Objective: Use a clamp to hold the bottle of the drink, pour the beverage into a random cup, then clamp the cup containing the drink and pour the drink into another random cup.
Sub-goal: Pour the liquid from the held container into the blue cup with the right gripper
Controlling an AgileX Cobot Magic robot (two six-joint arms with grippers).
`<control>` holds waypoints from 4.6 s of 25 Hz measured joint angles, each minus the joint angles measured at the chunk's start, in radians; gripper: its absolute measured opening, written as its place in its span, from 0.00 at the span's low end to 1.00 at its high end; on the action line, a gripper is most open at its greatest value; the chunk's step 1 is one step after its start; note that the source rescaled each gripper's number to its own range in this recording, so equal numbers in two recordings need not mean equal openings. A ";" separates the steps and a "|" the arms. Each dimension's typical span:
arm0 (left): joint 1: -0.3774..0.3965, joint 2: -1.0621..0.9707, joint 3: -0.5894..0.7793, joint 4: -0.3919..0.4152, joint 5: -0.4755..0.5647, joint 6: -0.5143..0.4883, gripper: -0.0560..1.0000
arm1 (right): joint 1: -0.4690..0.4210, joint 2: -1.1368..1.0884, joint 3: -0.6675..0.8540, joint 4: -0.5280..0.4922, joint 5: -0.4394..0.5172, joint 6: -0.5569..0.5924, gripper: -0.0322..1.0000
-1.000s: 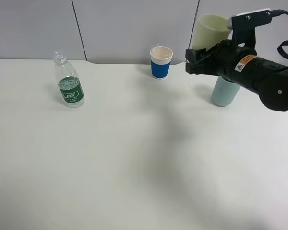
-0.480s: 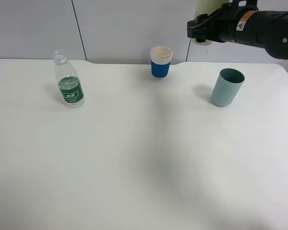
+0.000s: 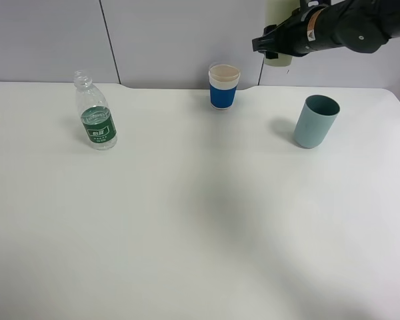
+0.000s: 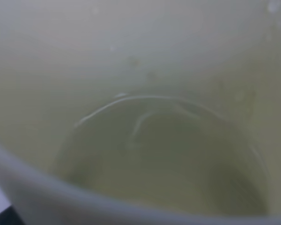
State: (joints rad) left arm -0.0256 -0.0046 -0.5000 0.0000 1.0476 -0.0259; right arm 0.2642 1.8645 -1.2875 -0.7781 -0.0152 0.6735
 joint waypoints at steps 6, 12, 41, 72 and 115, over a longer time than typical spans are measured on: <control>0.000 0.000 0.000 0.000 0.000 0.000 1.00 | 0.020 0.070 -0.101 -0.127 0.121 0.034 0.03; 0.000 0.000 0.000 0.000 0.000 0.000 1.00 | 0.044 0.117 -0.143 -0.198 0.172 0.024 0.03; 0.000 0.000 0.000 0.000 0.000 0.000 1.00 | 0.123 0.210 -0.250 -0.403 0.300 -0.216 0.03; 0.000 0.000 0.000 0.000 0.000 0.000 1.00 | 0.123 0.210 -0.260 -0.549 0.352 -0.247 0.03; 0.000 0.000 0.000 0.000 0.000 0.000 1.00 | 0.135 0.245 -0.318 -0.645 0.398 -0.269 0.03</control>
State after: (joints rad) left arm -0.0256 -0.0046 -0.5000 0.0000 1.0476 -0.0259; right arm 0.3996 2.1096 -1.6058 -1.4232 0.3831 0.4045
